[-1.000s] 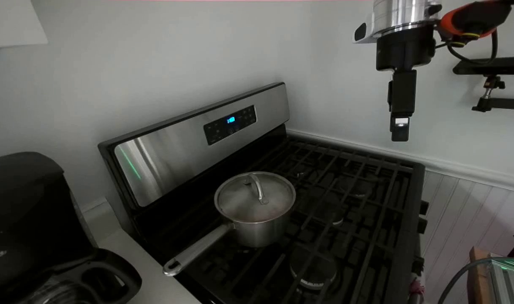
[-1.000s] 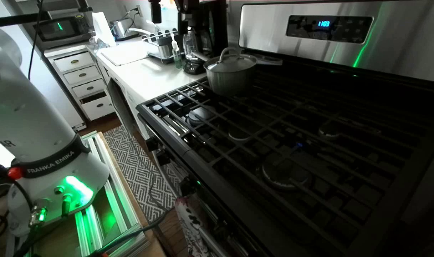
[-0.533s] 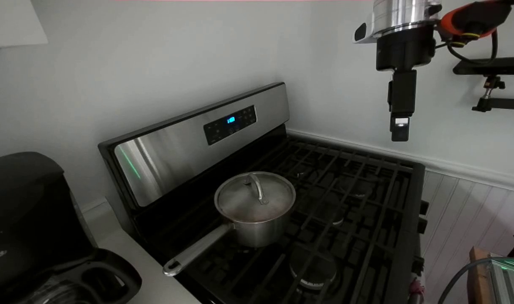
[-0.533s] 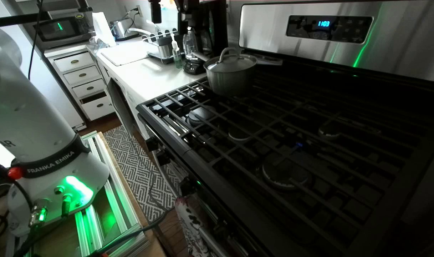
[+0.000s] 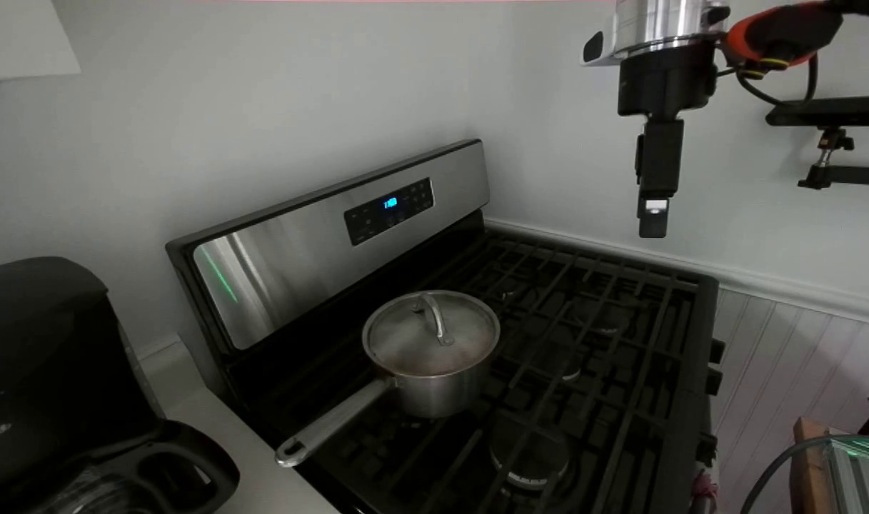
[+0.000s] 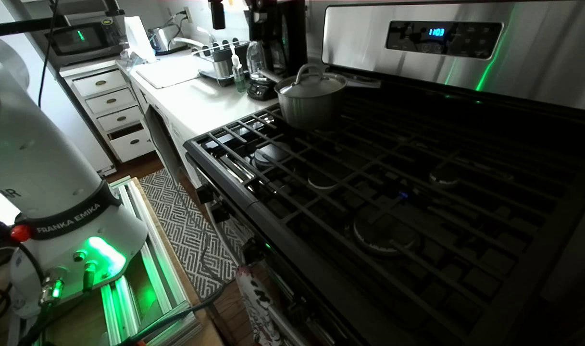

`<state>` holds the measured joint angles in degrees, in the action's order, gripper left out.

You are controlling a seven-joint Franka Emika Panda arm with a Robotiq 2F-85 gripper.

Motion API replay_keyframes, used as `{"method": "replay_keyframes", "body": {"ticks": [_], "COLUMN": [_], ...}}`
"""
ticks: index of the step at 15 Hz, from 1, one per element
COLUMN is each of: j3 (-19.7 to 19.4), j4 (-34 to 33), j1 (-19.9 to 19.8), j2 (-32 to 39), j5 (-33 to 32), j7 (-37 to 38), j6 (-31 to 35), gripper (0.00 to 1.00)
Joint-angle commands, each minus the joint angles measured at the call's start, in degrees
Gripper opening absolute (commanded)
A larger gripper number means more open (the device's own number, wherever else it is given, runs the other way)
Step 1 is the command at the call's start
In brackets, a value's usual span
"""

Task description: Remove the lid from the pot, put it on the stove and move the pot to the right

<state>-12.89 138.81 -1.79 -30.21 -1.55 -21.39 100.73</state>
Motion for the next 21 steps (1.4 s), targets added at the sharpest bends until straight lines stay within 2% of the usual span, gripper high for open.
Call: {"method": "replay_keyframes", "body": {"ticks": [1, 7, 9, 10, 11, 16, 21], "j3": [2.7, 6.5, 7.2, 7.5, 7.8, 8.2, 10.5], "j4": [-3.0, -7.8, -10.1, -11.0, -7.6, -10.3, -11.2], "j1": [1.5, 3.4, 3.9, 3.7, 3.1, 3.0, 4.0], "j2": [4.1, 13.0, 16.2, 16.7, 13.6, 16.5, 21.3], "j5": [0.8, 5.2, 6.4, 4.2, 4.7, 4.7, 8.5], "j7": [-0.3, 4.7, 3.9, 1.6, 3.4, 2.5, 8.8], "j6": [4.3, 10.7, 10.4, 10.5, 10.6, 10.7, 16.3], "gripper": [1.00, 1.00, 1.00, 1.00, 1.00, 1.00, 1.00]}}
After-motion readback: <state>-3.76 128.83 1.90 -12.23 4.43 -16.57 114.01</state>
